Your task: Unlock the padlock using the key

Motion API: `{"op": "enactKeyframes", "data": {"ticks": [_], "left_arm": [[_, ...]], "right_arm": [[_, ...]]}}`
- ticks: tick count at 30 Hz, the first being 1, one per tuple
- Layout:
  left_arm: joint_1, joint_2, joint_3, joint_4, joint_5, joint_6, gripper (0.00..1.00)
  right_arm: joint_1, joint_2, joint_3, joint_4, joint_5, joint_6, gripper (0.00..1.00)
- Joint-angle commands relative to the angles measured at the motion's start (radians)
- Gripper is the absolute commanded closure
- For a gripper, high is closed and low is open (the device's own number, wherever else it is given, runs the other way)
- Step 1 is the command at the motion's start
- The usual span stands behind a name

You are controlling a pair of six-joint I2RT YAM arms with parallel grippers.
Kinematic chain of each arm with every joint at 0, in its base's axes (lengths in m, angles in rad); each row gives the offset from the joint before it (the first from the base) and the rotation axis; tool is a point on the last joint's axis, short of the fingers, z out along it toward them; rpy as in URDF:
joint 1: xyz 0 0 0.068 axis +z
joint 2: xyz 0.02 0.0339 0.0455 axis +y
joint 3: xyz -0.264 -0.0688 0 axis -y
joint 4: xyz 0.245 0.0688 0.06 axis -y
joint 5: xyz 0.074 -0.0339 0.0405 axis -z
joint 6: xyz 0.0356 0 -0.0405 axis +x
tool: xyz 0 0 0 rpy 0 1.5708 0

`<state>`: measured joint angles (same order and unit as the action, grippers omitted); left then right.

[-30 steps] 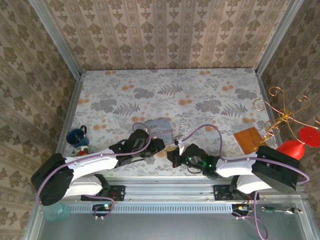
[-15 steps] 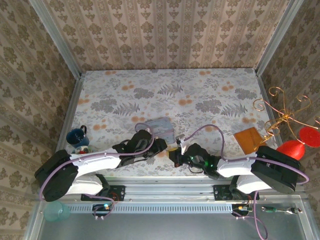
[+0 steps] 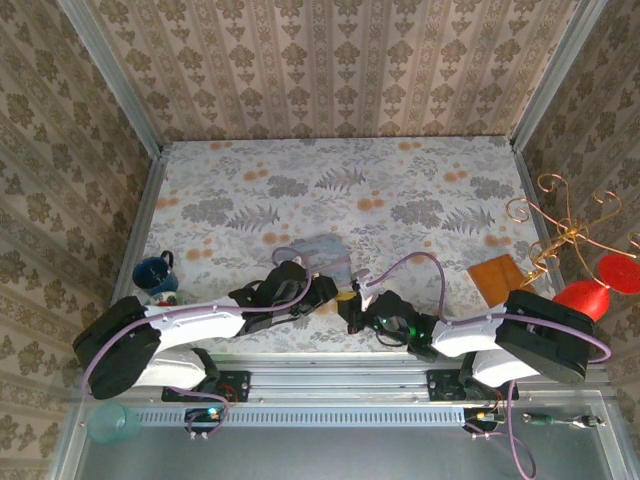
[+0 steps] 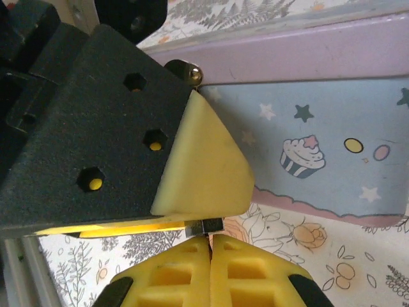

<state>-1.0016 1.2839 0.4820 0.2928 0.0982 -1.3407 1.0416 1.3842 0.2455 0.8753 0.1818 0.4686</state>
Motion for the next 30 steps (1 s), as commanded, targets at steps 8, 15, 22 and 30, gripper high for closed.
{"op": "enactKeyframes", "data": {"ticks": [8,15,22,30], "left_arm": [[-0.039,0.005,0.021,0.067,0.04,-0.021,0.9],[0.016,-0.018,0.03,-0.029,0.004,0.036,0.9],[0.067,-0.023,0.052,-0.089,-0.012,0.07,0.91],[0.073,-0.023,0.039,-0.062,0.006,0.063,0.91]], "right_arm": [[-0.014,-0.069,0.041,0.141,0.032,0.019,1.0],[-0.022,-0.143,0.034,-0.079,-0.033,0.022,0.55],[-0.02,-0.187,-0.014,-0.208,-0.007,-0.007,0.53],[0.024,-0.12,-0.018,-0.082,0.028,-0.182,0.53]]}}
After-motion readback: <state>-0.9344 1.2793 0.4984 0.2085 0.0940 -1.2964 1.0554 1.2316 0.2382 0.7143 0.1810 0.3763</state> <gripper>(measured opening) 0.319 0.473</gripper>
